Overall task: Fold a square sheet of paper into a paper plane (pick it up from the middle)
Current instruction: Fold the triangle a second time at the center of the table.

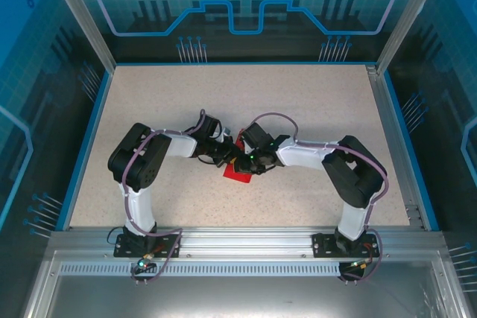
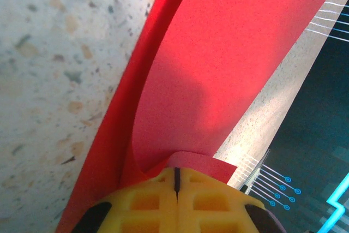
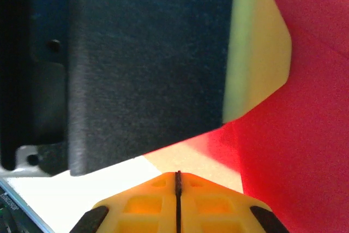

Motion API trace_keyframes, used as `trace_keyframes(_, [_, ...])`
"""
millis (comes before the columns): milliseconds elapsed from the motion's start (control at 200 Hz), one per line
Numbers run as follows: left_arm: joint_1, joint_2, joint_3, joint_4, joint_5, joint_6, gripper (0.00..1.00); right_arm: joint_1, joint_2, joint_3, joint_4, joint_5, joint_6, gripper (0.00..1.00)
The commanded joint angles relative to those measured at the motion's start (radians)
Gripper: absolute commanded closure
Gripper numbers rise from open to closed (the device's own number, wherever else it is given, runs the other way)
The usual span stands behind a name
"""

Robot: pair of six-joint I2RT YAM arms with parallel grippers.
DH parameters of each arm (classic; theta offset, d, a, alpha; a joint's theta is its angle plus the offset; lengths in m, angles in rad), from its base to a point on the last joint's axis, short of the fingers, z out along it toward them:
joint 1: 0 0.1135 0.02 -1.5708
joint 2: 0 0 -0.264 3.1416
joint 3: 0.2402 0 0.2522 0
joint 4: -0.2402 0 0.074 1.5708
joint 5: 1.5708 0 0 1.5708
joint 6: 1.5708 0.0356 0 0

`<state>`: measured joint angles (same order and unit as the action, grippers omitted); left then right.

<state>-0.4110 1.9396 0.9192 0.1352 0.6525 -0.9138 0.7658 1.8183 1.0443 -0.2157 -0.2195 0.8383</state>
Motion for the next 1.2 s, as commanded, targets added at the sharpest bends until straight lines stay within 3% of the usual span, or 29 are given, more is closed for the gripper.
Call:
trace_keyframes(0, [-0.009,0.044,-0.019,-0.092,-0.042,0.023,1.0,-0.007,0.023,0.0,-0.014,0.003,-0.001,0.92])
trace_keyframes(820, [-0.009,0.044,-0.022,-0.095,-0.043,0.027,1.0,-0.042,-0.033,-0.094,0.055,-0.069,0.008,0.89])
trace_keyframes(1195, [-0.008,0.045,-0.02,-0.096,-0.042,0.025,1.0,-0.056,0.017,-0.207,0.119,-0.052,0.043,0.91])
